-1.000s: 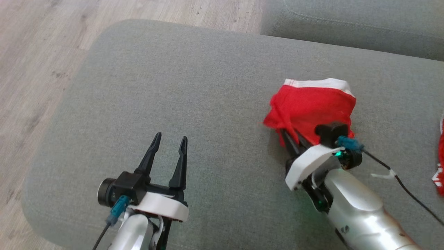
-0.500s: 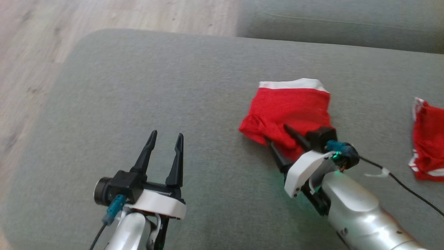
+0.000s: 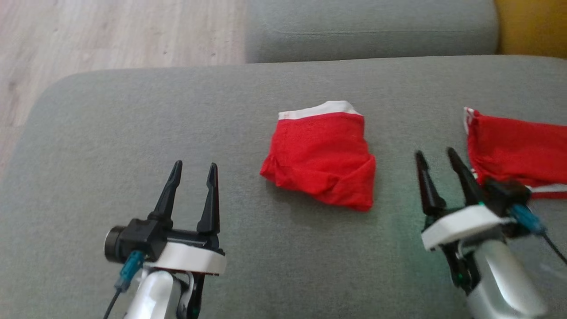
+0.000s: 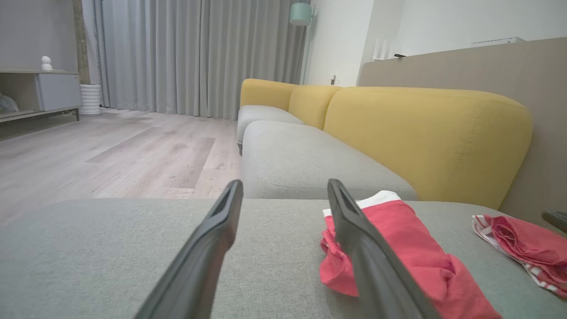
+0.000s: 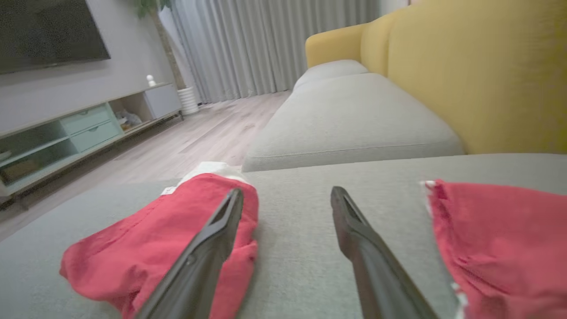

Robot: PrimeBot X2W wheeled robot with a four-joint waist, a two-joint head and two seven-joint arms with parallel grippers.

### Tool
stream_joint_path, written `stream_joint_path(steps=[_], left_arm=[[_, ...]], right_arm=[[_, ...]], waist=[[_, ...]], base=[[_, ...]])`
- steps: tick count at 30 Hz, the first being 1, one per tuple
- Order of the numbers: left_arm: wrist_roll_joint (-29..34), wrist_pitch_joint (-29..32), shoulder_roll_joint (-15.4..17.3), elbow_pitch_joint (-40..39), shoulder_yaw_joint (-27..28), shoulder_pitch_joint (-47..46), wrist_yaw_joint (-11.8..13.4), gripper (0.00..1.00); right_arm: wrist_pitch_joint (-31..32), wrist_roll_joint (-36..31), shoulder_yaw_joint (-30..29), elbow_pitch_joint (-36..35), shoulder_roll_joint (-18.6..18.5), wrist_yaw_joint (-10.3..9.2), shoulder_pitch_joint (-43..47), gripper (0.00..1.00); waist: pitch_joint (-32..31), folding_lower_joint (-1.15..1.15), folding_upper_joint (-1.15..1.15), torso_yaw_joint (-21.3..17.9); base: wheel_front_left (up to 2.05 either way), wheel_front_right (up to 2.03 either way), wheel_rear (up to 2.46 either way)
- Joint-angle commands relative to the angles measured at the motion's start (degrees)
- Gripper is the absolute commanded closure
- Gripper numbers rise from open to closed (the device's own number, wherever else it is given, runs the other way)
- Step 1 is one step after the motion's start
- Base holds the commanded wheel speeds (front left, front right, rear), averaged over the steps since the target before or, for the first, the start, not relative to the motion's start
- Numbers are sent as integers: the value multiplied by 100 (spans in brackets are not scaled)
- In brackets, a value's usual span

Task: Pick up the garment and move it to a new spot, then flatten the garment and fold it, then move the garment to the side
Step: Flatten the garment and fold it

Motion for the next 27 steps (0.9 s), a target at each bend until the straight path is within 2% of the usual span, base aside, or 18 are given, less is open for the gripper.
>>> stream_joint_path(steps=[1, 5, 8, 14, 20, 21, 22, 27], left_arm=[[73, -37, 44, -231, 229, -88, 15, 0], [91, -37, 38, -267, 267, -30, 1, 0], [97, -37, 35, -246, 252, -20, -28, 0], [104, -37, 30, -212, 172, -130, -91, 0], [73, -37, 28, -239, 114, -288, -112, 0], [66, -37, 28, -241, 103, -319, -113, 0], [58, -37, 28, -242, 91, -350, -115, 0], [10, -37, 28, -245, -25, -521, -130, 0]], right_arm=[[-78, -202, -167, -394, 165, -5, 82, 0], [-78, -607, -793, -880, 412, -5, 557, 0], [-78, -772, -986, -1112, 511, -5, 790, 0], [-78, -783, -1072, -1361, 555, -5, 872, 0], [5, -889, -931, -1425, 557, -5, 551, 0], [46, -922, -880, -1416, 557, -5, 445, 41], [86, -969, -815, -1398, 557, -5, 329, 100], [349, -1210, -516, -1026, 558, -5, -388, 100]], waist=[[-40, 0, 0, -133], [20, 0, 0, -251], [74, 0, 0, -276], [246, 0, 0, -165], [553, 0, 0, 115], [618, 0, 0, 175], [681, 0, 0, 238], [1016, 0, 0, 585]], base=[[0, 0, 0], [0, 0, 0], [0, 0, 0], [0, 0, 0], [0, 0, 0], [0, 0, 0], [0, 0, 0], [0, 0, 0]])
